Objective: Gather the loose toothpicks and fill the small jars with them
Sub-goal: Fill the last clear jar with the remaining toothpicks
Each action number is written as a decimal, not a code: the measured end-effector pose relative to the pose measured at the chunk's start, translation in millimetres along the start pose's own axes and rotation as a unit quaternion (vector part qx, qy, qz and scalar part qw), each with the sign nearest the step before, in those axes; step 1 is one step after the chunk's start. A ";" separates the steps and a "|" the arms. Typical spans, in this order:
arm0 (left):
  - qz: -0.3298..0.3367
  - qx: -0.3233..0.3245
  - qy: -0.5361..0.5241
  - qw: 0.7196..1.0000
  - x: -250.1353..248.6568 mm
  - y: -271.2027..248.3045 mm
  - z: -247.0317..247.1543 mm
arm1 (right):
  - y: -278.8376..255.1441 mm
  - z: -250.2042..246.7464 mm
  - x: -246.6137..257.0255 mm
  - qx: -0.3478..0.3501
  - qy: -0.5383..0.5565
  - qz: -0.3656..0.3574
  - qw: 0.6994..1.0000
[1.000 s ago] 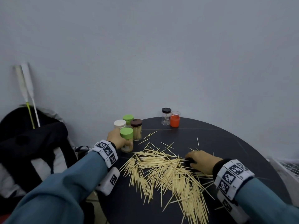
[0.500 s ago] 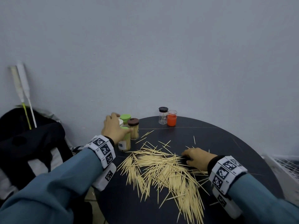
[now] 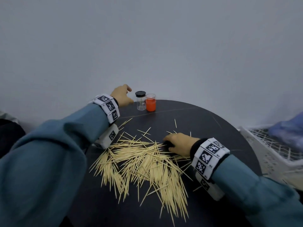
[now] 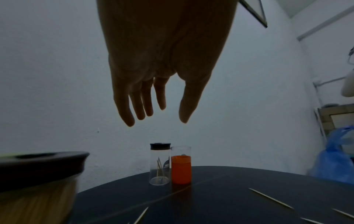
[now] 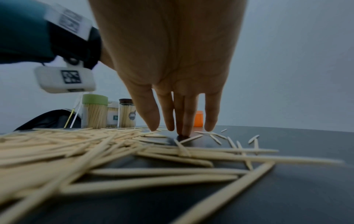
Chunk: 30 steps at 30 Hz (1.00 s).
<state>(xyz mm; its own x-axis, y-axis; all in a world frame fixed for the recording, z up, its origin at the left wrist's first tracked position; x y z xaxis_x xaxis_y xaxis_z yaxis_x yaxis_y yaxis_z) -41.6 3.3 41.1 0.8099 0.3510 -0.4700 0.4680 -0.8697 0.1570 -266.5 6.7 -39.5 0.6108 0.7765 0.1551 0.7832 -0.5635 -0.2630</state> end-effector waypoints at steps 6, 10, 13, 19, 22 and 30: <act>0.006 0.039 0.092 0.995 -7.0 63.0 30.1 | 4.1 2.7 -0.9 0.002 0.007 -0.002 1.000; 0.023 0.068 0.141 0.987 -9.3 92.9 54.4 | 4.1 4.9 -0.3 0.009 0.003 -0.002 1.000; 0.027 0.099 0.172 0.980 -8.7 106.9 69.6 | 3.6 6.4 -1.4 0.009 0.004 -0.001 1.000; 0.042 0.084 0.199 0.975 -9.4 115.1 83.4 | 5.2 9.3 -2.1 0.005 0.003 -0.004 1.000; 0.038 0.058 0.170 0.983 -7.9 113.7 79.0 | 6.0 9.9 -2.3 0.003 0.003 -0.007 1.000; 0.030 0.027 0.062 0.997 -11.9 89.0 56.0 | 6.3 9.0 -2.1 0.009 -0.004 -0.007 1.000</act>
<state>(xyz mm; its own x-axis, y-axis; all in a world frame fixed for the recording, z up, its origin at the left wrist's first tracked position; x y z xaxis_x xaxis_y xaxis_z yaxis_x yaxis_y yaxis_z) -29.3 -97.7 12.1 0.8746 0.3355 -0.3501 0.4008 -0.9065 0.1326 -264.0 4.1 -50.0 0.5984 0.7869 0.1506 0.7896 -0.5474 -0.2775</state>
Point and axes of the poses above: each hand's wrist, its own y-axis towards the middle knuckle, its own z-axis out of the palm, x = y × z, the point moved 3 cm from there along y, towards the middle knuckle, and after that the axes turned 2 degrees about -z, right-handed, at the moved point
